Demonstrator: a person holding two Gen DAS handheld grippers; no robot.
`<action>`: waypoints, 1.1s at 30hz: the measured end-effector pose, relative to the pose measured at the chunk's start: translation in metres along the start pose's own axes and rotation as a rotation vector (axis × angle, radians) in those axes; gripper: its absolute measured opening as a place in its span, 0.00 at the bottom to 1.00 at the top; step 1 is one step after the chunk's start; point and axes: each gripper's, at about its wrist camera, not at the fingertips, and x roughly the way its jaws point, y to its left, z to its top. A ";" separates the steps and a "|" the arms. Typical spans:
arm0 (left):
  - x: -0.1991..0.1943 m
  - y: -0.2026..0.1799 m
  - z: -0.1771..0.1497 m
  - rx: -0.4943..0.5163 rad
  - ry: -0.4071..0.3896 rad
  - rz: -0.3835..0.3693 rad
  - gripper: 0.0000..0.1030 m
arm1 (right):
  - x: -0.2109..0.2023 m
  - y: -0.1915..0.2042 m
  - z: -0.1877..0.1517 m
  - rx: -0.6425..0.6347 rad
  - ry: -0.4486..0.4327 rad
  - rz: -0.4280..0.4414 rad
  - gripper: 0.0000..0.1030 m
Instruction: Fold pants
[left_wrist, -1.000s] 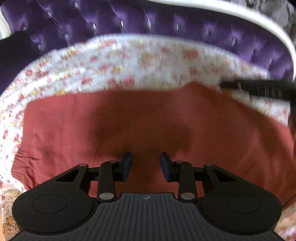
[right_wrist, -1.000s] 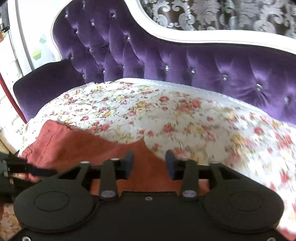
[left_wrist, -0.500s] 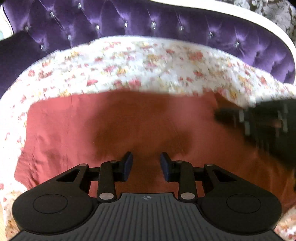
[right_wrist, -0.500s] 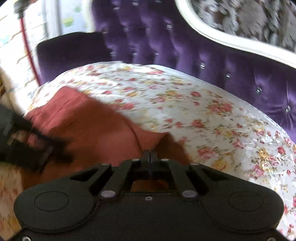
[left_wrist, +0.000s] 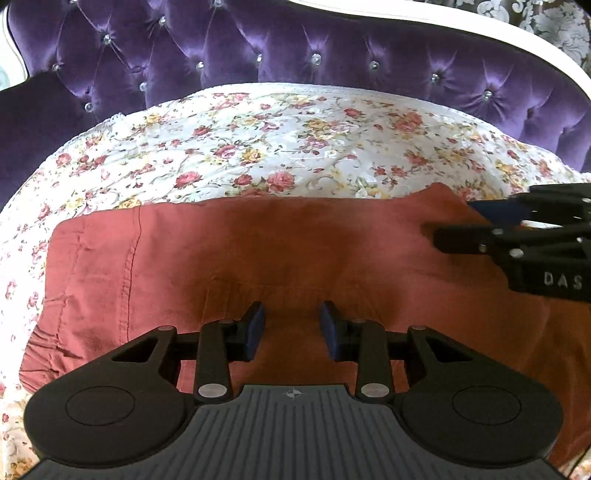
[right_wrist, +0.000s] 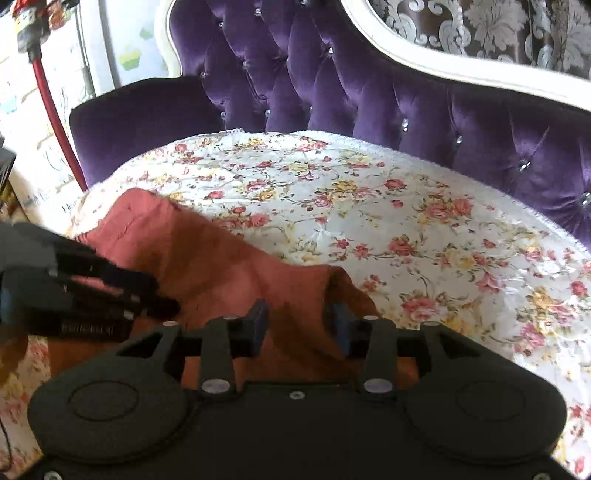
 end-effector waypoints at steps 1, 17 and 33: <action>0.000 0.002 0.001 -0.004 0.002 -0.005 0.32 | 0.003 -0.002 0.002 0.008 0.006 0.018 0.48; -0.009 0.002 0.005 0.035 0.011 0.004 0.31 | -0.008 -0.034 0.019 0.215 -0.067 -0.151 0.25; -0.051 -0.074 -0.057 0.202 0.048 -0.100 0.32 | -0.139 0.070 -0.124 0.031 0.033 -0.261 0.25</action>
